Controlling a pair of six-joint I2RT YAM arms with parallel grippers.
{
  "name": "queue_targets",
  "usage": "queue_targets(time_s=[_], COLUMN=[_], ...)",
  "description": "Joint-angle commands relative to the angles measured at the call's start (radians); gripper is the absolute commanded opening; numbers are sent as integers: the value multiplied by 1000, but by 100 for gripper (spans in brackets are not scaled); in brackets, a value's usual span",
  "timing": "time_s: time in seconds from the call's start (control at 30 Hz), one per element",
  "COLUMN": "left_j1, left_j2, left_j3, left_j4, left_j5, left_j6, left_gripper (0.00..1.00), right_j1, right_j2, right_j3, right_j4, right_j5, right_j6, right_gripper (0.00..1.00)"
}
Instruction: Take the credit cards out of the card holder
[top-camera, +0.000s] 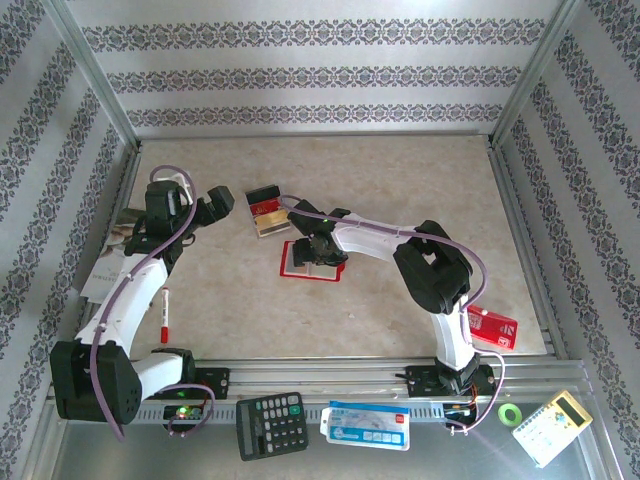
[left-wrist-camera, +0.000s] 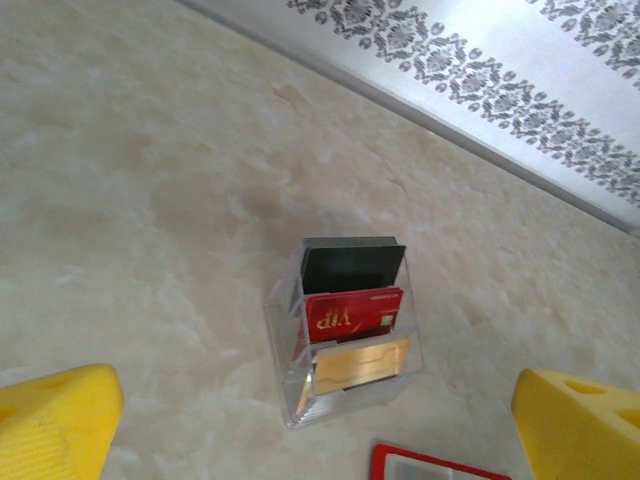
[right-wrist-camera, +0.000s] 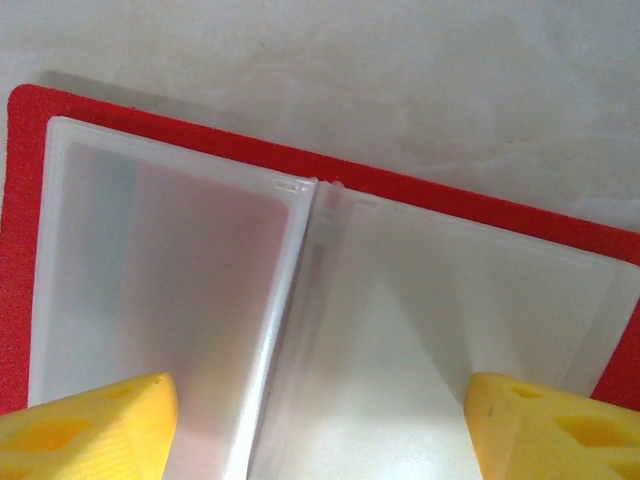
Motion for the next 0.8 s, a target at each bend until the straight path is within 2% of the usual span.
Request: queue_targets(time_s=[0.0, 0.13, 0.3, 0.6, 0.77], left_j1=[11, 11, 9, -16, -47], left_j2=[17, 47, 97, 138, 169], left_j3=[8, 27, 60, 46, 15], left_j4=[3, -12, -78, -75, -68], left_j5=[109, 183, 203, 285, 298], left_j6=[30, 32, 54, 41, 39], left_gripper=[100, 100, 100, 100, 93], right_j1=[2, -9, -17, -25, -30], right_j2=[19, 19, 22, 14, 0], right_j3=[5, -13, -33, -66, -102], right_j4=[-40, -36, -34, -26, 8], right_j5=[27, 20, 16, 20, 19], right_j6=[-10, -11, -3, 1, 12], right_gripper=[76, 74, 67, 58, 52])
